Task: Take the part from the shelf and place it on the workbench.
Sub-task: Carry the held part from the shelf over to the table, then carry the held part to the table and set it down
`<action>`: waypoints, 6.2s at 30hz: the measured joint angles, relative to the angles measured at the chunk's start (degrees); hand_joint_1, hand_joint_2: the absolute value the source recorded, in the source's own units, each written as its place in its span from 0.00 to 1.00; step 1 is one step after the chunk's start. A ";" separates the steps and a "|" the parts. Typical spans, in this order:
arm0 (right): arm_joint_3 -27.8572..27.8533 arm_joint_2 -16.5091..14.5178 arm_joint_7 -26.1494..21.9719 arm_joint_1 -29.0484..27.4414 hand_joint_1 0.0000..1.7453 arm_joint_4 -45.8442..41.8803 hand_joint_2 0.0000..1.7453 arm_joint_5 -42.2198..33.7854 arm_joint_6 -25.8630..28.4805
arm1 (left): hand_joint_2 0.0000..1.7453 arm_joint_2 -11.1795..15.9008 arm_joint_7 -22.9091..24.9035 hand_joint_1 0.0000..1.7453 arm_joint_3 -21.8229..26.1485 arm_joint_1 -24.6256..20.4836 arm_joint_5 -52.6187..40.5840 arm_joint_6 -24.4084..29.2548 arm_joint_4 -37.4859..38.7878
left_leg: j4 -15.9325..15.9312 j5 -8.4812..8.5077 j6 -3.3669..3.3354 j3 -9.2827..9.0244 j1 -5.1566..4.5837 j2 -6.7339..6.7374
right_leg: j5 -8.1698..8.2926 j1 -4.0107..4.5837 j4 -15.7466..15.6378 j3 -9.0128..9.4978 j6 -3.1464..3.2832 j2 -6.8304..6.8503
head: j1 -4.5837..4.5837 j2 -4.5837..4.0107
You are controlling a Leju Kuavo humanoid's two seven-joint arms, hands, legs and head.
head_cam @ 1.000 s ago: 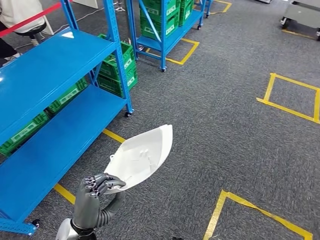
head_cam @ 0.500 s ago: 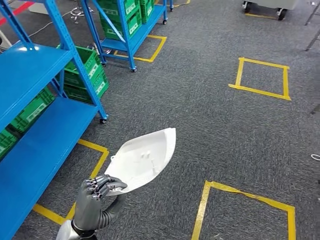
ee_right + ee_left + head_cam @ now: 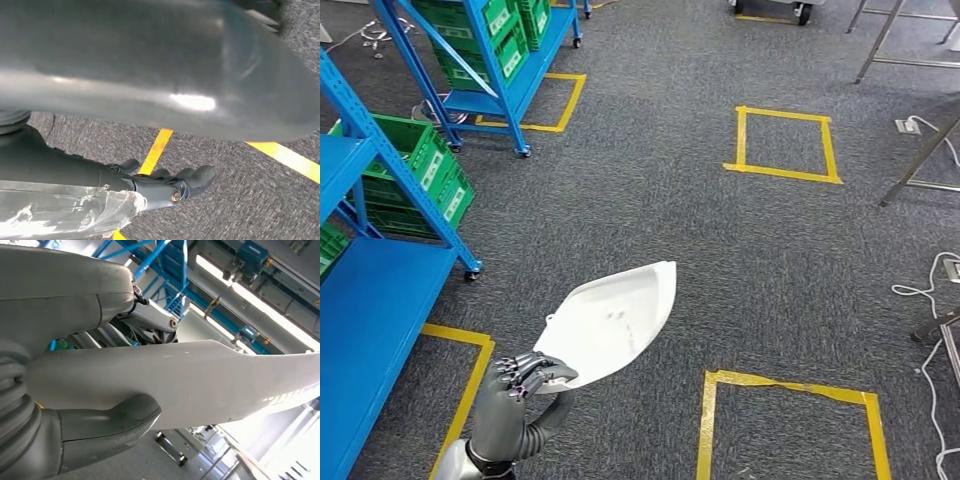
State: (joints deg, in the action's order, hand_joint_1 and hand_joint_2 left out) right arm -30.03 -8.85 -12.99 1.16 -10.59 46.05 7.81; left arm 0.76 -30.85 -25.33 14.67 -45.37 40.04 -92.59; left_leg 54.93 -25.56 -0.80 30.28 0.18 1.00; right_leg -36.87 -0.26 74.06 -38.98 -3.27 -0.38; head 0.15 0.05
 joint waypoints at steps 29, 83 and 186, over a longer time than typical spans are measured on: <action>-0.01 -1.78 -0.29 0.48 0.00 0.21 0.00 0.77 -0.16 | 1.00 1.46 1.82 1.00 -0.28 -0.62 1.11 -0.05 0.68 | -4.09 0.74 -0.74 -2.88 -0.92 -0.38 | 12.34 -0.82 -7.41 -6.02 0.20 -0.96 | -0.51 -0.01; -0.08 -2.44 0.32 -0.23 0.00 0.16 0.00 2.02 -0.04 | 1.00 1.47 -0.95 1.00 0.80 -1.44 1.58 -2.26 2.61 | 2.61 4.87 4.26 11.61 1.24 -3.75 | 4.13 -1.12 -16.13 13.09 1.55 -7.23 | -3.60 0.02; 0.04 -2.65 2.08 0.81 0.00 0.62 0.00 8.76 -4.34 | 1.00 -7.76 15.87 1.00 6.08 -23.48 -8.53 -11.98 23.56 | 2.18 -0.23 0.03 1.95 -0.19 -1.70 | 4.98 0.56 -0.47 -1.86 0.14 -0.06 | -1.57 0.00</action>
State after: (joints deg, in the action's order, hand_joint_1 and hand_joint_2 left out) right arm -29.99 -11.50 -10.91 1.97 -9.97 54.81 3.48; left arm -7.00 -14.98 -19.25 -8.81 -53.91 28.07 -69.03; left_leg 57.11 -25.78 -0.77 32.24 -0.01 -0.70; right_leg -31.89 0.30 73.60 -40.84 -3.13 -0.44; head -1.42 0.05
